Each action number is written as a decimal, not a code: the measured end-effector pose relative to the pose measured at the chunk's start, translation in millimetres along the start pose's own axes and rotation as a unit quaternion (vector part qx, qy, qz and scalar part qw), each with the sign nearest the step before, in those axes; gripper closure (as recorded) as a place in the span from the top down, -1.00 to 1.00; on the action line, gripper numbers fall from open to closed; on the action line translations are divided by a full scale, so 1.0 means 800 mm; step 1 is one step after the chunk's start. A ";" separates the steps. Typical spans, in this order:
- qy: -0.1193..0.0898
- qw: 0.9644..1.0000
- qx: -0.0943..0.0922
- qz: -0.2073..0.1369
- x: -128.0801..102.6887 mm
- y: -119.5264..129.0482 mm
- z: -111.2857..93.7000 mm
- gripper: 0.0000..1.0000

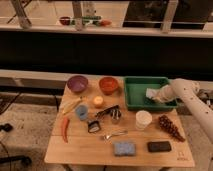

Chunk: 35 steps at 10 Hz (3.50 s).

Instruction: Wipe tray with towel

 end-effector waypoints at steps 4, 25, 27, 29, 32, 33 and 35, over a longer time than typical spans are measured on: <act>0.020 0.999 0.007 0.025 0.019 -0.014 0.008 -0.92; -0.030 0.995 -0.034 -0.093 -0.091 0.018 0.059 -0.92; -0.030 0.995 -0.038 -0.092 -0.087 0.036 0.042 -0.92; -0.033 0.995 -0.040 -0.091 -0.084 0.042 0.031 -0.92; -0.033 0.995 -0.034 -0.092 -0.080 0.028 0.029 -0.92; -0.033 0.995 -0.029 -0.090 -0.076 0.021 0.026 -0.92; -0.032 0.996 -0.004 -0.085 -0.061 0.002 0.007 -0.92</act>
